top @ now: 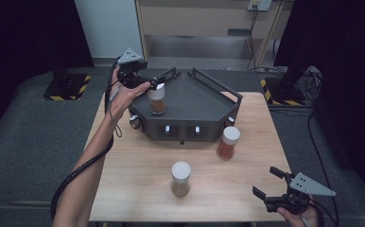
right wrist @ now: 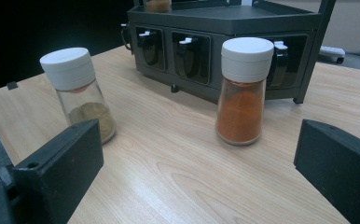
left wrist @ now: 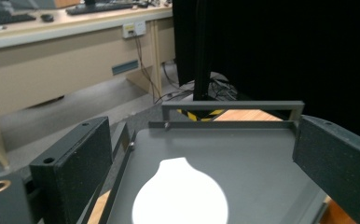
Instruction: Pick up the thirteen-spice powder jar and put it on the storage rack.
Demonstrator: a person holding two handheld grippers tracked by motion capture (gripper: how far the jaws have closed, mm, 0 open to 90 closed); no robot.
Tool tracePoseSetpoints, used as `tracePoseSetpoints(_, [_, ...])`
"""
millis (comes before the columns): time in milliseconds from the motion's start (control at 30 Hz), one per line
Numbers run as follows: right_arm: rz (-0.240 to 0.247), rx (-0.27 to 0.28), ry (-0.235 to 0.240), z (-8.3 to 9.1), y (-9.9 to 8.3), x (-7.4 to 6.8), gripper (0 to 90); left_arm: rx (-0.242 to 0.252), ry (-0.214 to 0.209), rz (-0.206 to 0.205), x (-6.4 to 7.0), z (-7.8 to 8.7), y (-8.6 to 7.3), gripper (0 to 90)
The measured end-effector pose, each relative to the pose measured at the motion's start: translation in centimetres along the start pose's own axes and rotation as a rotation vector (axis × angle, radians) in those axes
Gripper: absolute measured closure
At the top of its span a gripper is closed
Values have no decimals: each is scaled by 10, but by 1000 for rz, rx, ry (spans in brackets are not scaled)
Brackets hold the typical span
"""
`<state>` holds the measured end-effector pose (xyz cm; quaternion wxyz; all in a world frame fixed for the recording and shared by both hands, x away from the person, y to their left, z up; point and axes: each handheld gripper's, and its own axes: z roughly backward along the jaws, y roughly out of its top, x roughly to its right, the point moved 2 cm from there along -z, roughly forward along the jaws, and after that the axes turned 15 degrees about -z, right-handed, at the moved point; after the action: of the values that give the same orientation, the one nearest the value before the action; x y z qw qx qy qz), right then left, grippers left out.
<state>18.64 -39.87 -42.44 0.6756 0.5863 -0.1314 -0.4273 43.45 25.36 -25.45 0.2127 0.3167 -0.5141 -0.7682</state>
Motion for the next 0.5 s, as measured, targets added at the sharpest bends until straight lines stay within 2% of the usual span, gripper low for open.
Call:
tracePoseSetpoints(167, [2, -1, 1, 0, 0, 0, 19, 35, -13, -16, 5, 8, 5, 34])
tracePoseSetpoints(267, [1, -1, 1, 0, 0, 0, 19, 47, -21, -43, 11, 14, 8, 36])
tracePoseSetpoints(500, [4, -4, 2, 0, 0, -1, 19, 86, -61, -72, 22, 31, 9, 36])
